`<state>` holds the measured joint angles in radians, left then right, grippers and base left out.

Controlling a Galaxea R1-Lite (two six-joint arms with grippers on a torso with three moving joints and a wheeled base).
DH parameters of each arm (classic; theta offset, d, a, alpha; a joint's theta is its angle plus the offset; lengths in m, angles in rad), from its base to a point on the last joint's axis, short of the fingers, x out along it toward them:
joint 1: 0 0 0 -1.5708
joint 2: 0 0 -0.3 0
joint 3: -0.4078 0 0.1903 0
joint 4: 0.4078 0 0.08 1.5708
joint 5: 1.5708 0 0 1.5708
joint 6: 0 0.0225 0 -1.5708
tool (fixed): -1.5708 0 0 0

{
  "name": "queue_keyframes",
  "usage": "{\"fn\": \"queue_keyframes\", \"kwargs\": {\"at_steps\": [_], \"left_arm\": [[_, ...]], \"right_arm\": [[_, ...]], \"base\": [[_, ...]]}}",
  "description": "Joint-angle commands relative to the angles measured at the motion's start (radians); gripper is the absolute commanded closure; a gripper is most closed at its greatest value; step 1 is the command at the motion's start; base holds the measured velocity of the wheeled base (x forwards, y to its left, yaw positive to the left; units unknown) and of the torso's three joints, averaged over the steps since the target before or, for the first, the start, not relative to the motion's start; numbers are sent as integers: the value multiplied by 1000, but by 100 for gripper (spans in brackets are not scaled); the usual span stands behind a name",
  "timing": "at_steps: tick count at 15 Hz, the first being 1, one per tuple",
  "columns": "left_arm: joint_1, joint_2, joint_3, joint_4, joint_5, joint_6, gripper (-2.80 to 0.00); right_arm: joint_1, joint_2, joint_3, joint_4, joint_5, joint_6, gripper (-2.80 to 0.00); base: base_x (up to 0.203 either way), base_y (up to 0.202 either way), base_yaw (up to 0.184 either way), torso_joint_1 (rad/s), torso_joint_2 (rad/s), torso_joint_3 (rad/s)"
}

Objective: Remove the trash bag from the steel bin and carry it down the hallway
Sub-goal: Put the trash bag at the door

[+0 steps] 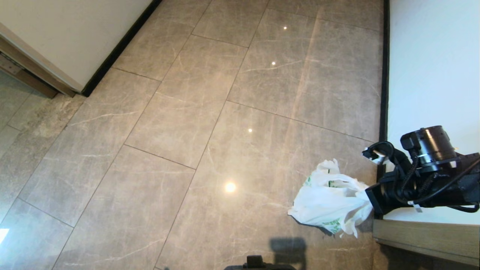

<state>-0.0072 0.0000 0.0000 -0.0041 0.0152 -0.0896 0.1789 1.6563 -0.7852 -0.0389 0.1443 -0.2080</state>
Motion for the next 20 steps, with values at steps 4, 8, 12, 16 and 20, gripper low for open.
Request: {"fn": "queue_keyframes", "kwargs": {"at_steps": [4,8,12,16,20], "left_arm": [[0,0,0,-1,0,-1,0],[0,0,0,-1,0,-1,0],[0,0,0,-1,0,-1,0],[0,0,0,-1,0,-1,0],[0,0,0,-1,0,-1,0]], "right_arm": [[32,152,1,-32,0,72,0],[19,251,36,-153,0,76,0],[17,313,93,-241,0,90,0],[19,338,118,-308,1,130,0],[24,335,113,-309,1,130,0]], "base": [[0,0,0,0,0,0],[0,0,0,0,0,0],[0,0,0,0,0,0],[0,0,0,0,0,0],[0,0,0,0,0,0]]}}
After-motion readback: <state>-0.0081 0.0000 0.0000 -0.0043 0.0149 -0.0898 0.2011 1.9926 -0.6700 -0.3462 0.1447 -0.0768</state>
